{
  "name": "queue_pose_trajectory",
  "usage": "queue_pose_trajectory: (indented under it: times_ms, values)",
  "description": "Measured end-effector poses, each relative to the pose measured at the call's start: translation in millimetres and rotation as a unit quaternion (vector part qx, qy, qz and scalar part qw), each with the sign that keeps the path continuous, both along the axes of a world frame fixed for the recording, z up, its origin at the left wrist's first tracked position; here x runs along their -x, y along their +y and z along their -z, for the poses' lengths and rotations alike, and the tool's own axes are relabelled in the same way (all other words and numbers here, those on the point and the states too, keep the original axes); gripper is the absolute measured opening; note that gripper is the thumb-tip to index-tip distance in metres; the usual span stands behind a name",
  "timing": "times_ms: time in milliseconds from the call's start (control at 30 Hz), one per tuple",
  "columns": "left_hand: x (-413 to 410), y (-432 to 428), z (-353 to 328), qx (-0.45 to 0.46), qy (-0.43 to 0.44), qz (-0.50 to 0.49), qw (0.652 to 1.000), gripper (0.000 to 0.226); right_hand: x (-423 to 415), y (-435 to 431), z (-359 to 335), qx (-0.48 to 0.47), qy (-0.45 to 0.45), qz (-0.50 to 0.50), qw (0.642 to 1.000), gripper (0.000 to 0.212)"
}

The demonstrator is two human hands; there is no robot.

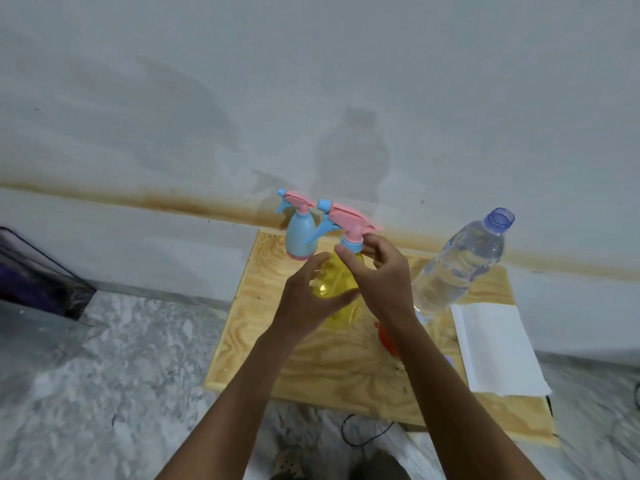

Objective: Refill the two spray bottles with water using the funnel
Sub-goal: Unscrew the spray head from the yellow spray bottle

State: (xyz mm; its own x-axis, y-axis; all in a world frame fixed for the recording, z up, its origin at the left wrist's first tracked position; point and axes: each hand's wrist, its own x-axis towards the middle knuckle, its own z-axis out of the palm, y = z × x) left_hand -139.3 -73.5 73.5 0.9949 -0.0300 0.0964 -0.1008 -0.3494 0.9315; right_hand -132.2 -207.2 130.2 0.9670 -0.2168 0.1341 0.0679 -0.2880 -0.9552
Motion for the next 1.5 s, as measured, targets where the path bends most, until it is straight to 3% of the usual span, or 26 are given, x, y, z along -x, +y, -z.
queue_pose_trajectory:
  times_ms: [167, 400, 567, 700, 833, 933, 1033, 1200, 1400, 1500]
  values:
    - [4, 1, -10, 0.033, 0.021, 0.009, 0.999, 0.087, 5, 11, -9, -0.084, 0.001, 0.032, 0.996, 0.033]
    - [4, 4, -26, 0.045, 0.052, 0.027, 0.997, 0.085, 6, 11, -17, -0.073, -0.012, 0.029, 0.997, 0.024]
    - [8, 4, -32, 0.033, 0.061, 0.042, 0.997, 0.079, 10, 3, -19, -0.042, -0.031, -0.021, 0.998, 0.023]
    - [14, 7, -44, 0.070, 0.076, 0.080, 0.991, 0.056, 12, -9, -25, -0.038, -0.027, -0.088, 0.995, 0.016]
    - [18, 8, -54, 0.091, 0.074, 0.100, 0.988, 0.047, 11, -15, -28, -0.097, 0.009, -0.160, 0.982, 0.025]
    - [22, 6, -55, 0.101, 0.073, 0.093, 0.988, 0.048, 12, -11, -26, -0.145, 0.010, -0.139, 0.980, 0.036]
    - [25, 7, -55, 0.112, 0.068, 0.085, 0.988, 0.045, 14, -5, -27, -0.195, 0.016, -0.100, 0.976, 0.027]
    - [27, 9, -57, 0.111, 0.059, 0.082, 0.989, 0.046, 17, 5, -26, -0.181, 0.000, -0.084, 0.980, 0.014]
    - [28, 10, -61, 0.110, 0.056, 0.077, 0.989, 0.046, 18, 10, -33, -0.191, -0.020, -0.057, 0.980, 0.028]
    - [29, 10, -62, 0.106, 0.054, 0.078, 0.990, 0.048, 18, 10, -31, -0.207, -0.004, -0.047, 0.977, 0.017]
